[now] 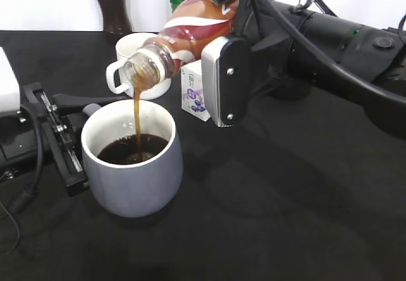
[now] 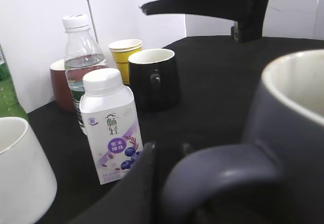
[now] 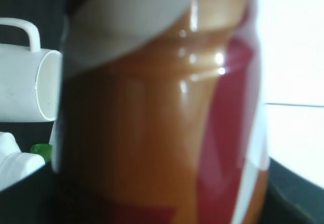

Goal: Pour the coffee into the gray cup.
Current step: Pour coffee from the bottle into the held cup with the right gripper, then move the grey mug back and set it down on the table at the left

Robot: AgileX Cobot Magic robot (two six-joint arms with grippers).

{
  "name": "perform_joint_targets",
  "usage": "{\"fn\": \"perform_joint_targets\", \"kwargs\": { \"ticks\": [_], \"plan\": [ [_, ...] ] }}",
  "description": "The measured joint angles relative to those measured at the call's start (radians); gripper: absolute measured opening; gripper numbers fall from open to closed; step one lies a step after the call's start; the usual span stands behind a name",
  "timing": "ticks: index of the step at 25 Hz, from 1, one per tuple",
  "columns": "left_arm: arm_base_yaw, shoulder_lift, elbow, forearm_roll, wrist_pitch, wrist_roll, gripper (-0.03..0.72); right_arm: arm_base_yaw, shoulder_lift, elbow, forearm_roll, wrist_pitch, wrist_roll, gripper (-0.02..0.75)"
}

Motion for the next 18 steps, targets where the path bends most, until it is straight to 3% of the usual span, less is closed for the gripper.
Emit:
{"fn": "perform_joint_targets", "kwargs": {
  "ticks": [6, 10, 12, 16, 18],
  "plan": [
    [0.0, 0.0, 0.0, -0.022, 0.0, 0.001, 0.081, 0.0, 0.0, 0.0, 0.002, 0.0, 0.079, 0.532],
    [0.0, 0.0, 0.0, -0.047, 0.0, 0.001, 0.081, 0.0, 0.0, 0.0, 0.002, 0.0, 0.239, 0.532],
    [0.0, 0.0, 0.0, -0.047, 0.0, 0.001, 0.081, 0.0, 0.0, 0.0, 0.002, 0.0, 0.425, 0.532],
    [0.0, 0.0, 0.0, -0.066, 0.003, 0.001, 0.081, 0.0, 0.0, 0.0, 0.002, 0.026, 1.053, 0.532],
    [0.0, 0.0, 0.0, -0.117, 0.003, 0.001, 0.081, 0.0, 0.0, 0.0, 0.003, 0.085, 1.249, 0.532]
  ]
}}
